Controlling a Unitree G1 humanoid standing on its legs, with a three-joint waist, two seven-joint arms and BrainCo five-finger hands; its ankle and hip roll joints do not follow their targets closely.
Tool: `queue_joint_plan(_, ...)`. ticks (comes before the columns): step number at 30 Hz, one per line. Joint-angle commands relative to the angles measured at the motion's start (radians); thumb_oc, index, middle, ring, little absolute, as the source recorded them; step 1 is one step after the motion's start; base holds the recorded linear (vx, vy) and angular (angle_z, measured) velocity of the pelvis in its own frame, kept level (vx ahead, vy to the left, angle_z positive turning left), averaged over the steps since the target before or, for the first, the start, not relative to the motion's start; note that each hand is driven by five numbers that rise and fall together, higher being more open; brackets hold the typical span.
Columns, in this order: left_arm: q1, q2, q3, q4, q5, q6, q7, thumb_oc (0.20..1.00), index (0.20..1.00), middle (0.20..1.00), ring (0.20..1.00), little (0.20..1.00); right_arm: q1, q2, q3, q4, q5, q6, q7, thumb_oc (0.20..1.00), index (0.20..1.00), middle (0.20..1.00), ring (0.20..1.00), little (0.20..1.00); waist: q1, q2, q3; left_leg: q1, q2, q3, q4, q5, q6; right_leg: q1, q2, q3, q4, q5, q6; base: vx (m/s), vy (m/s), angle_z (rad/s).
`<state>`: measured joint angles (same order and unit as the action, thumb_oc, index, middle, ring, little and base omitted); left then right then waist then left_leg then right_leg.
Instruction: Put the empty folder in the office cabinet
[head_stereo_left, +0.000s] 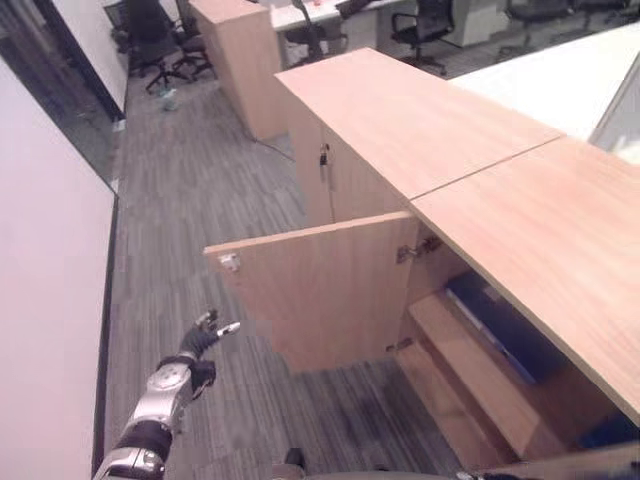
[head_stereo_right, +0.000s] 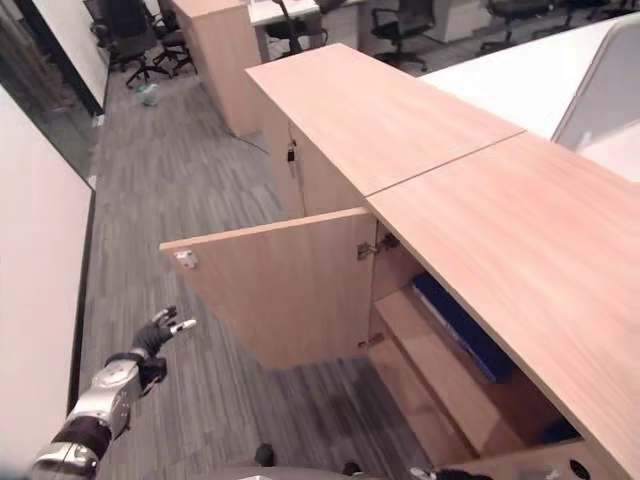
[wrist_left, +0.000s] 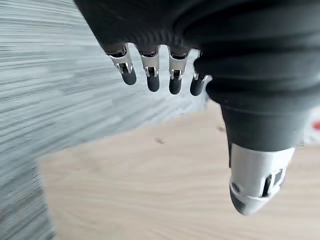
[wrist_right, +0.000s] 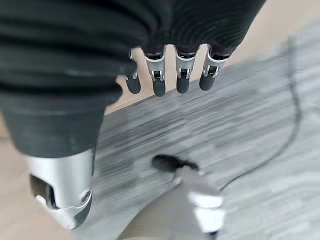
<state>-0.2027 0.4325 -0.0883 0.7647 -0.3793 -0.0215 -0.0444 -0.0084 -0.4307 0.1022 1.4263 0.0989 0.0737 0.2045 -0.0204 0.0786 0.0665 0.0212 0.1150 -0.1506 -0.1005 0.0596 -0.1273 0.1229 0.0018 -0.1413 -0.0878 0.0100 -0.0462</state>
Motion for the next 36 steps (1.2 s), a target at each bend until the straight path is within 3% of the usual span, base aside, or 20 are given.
queue_joint_plan(1,-0.083,0.041,0.025,0.057,-0.117,-0.044,0.003,1.0,1.0,1.0,1.0,1.0,0.013,0.005,-0.074,0.072,0.03,-0.009,0.002,1.0,1.0,1.0,1.0,1.0,-0.006,0.016,-0.08,0.033,-0.033,0.051,0.013,-0.066,0.039,0.002,-0.067,0.008,0.001,-0.103,0.116,0.13,0.168,-0.34)
queue_joint_plan(15,-0.262,0.072,0.011,0.334,-0.192,-0.034,0.001,1.0,1.0,1.0,1.0,1.0,0.003,-0.041,-0.115,0.094,0.05,0.014,0.005,1.0,1.0,1.0,1.0,1.0,-0.046,0.021,-0.096,0.071,-0.097,0.13,0.013,-0.123,0.092,-0.008,-0.139,0.06,0.006,-0.062,0.176,0.03,0.106,-0.15)
queue_joint_plan(23,-0.326,0.143,-0.012,0.452,-0.127,-0.031,-0.015,1.0,1.0,1.0,1.0,1.0,-0.001,-0.009,-0.072,0.018,0.061,0.018,0.049,1.0,1.0,1.0,1.0,1.0,-0.071,-0.011,-0.097,0.071,-0.111,0.174,0.013,-0.132,0.111,-0.039,-0.159,0.096,0.01,-0.034,0.195,-0.01,0.052,-0.17)
queue_joint_plan(33,-0.429,-0.015,-0.164,0.379,-0.075,-0.047,-0.024,1.0,1.0,1.0,1.0,1.0,-0.01,0.035,-0.037,0.044,0.081,0.003,0.026,1.0,1.0,1.0,1.0,1.0,-0.085,-0.022,-0.095,0.067,-0.129,0.186,0.013,-0.138,0.127,-0.048,-0.178,0.097,0.01,-0.017,0.213,0.0,0.024,-0.06)
queue_joint_plan(36,-0.442,-0.124,-0.243,0.222,-0.052,-0.057,-0.034,1.0,1.0,1.0,1.0,1.0,-0.031,0.04,-0.053,0.088,0.085,0.007,0.01,1.0,1.0,1.0,1.0,1.0,-0.078,-0.019,-0.095,0.068,-0.138,0.173,0.013,-0.146,0.133,-0.042,-0.185,0.085,0.005,-0.017,0.217,0.0,0.031,0.06)
